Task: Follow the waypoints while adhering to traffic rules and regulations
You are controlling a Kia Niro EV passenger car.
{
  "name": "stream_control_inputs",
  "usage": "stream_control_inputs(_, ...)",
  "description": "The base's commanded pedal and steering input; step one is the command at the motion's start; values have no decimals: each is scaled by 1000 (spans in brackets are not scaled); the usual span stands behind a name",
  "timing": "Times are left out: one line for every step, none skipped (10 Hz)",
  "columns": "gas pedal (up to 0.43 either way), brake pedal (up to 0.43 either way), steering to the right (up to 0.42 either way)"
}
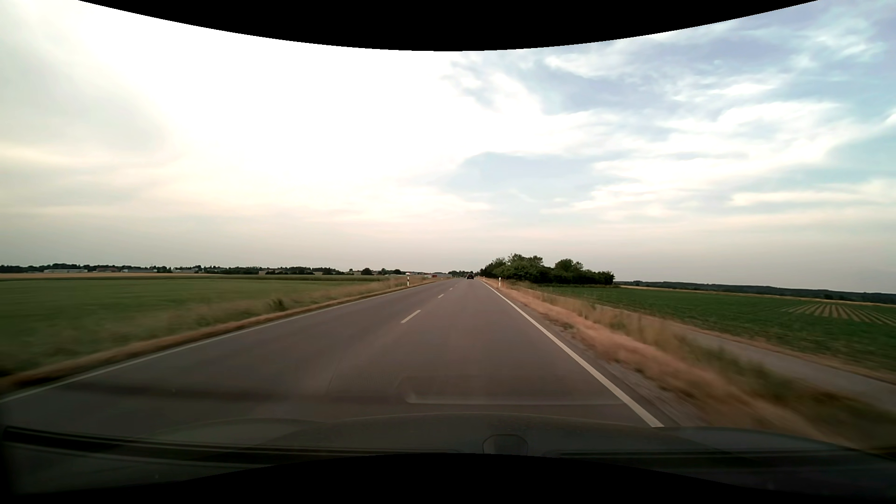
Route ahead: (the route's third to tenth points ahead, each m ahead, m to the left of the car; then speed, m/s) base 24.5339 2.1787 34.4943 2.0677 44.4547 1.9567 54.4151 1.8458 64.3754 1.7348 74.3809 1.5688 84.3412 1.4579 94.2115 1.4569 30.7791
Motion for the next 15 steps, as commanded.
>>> stream_control_inputs(228,6,-1)
stream_control_inputs(197,6,0)
stream_control_inputs(169,6,0)
stream_control_inputs(150,6,0)
stream_control_inputs(130,6,0)
stream_control_inputs(98,6,0)
stream_control_inputs(79,6,0)
stream_control_inputs(59,6,0)
stream_control_inputs(47,6,0)
stream_control_inputs(47,6,1)
stream_control_inputs(47,6,1)
stream_control_inputs(47,6,2)
stream_control_inputs(47,6,2)
stream_control_inputs(47,6,2)
stream_control_inputs(59,6,2)
